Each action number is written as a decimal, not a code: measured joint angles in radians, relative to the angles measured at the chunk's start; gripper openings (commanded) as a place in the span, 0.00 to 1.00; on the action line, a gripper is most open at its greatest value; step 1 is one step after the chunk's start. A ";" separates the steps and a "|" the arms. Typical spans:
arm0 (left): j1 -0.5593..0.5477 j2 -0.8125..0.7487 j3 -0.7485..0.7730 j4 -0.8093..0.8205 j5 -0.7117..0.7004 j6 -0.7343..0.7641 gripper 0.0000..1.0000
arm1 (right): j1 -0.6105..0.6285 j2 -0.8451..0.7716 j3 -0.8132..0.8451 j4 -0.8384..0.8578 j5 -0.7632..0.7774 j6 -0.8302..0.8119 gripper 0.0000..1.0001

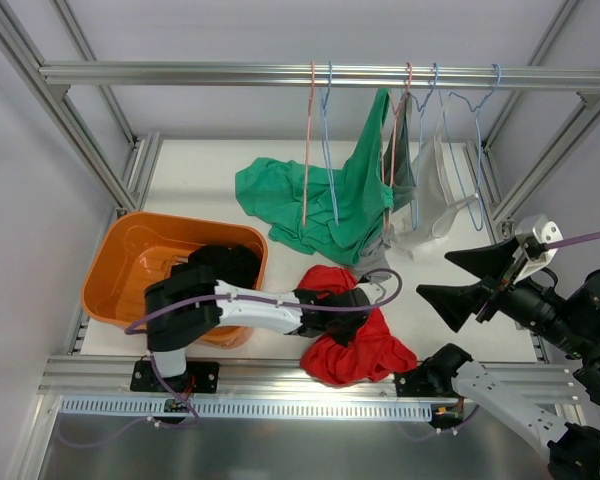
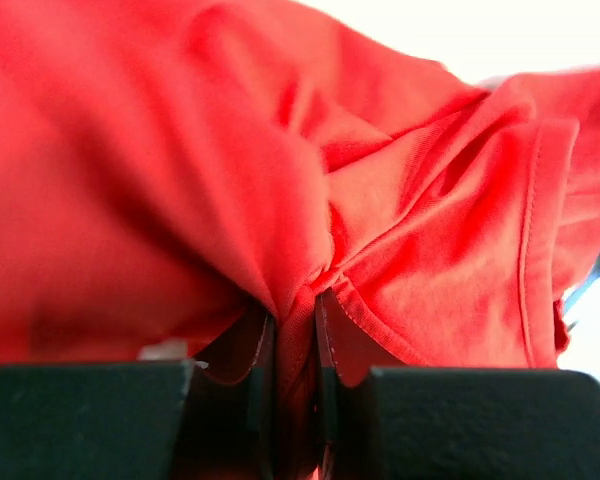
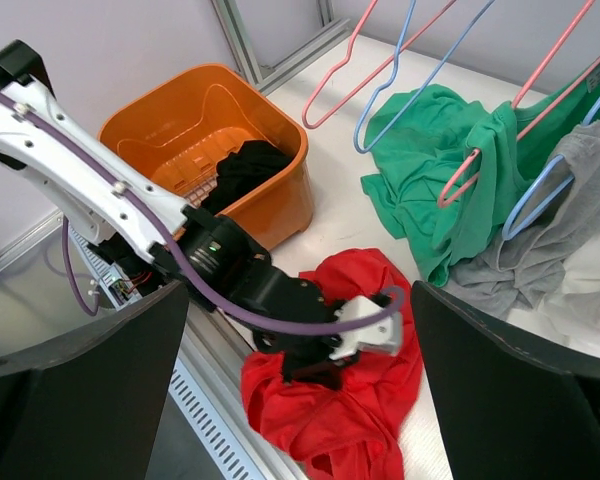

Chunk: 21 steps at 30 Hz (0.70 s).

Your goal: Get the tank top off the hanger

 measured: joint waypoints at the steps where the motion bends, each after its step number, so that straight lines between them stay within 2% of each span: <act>1: -0.006 -0.030 -0.022 -0.017 -0.026 -0.018 0.00 | 0.000 -0.006 0.000 0.000 0.000 -0.003 0.99; 6: -0.058 -0.288 -0.102 -0.269 -0.260 -0.103 0.00 | 0.000 -0.021 -0.001 0.002 0.002 -0.010 1.00; 10: -0.068 -0.544 -0.084 -0.444 -0.481 -0.196 0.00 | 0.000 -0.021 -0.015 0.010 0.003 -0.013 0.99; 13: -0.061 -0.677 -0.040 -0.558 -0.628 -0.226 0.00 | 0.000 -0.019 -0.020 0.013 0.003 -0.014 0.99; 16: -0.060 -0.735 0.029 -0.667 -0.729 -0.236 0.00 | 0.000 -0.016 -0.020 0.023 0.003 -0.017 0.99; 21: -0.034 -0.746 0.196 -0.826 -0.850 -0.233 0.00 | 0.000 -0.002 -0.019 0.037 0.004 -0.020 0.99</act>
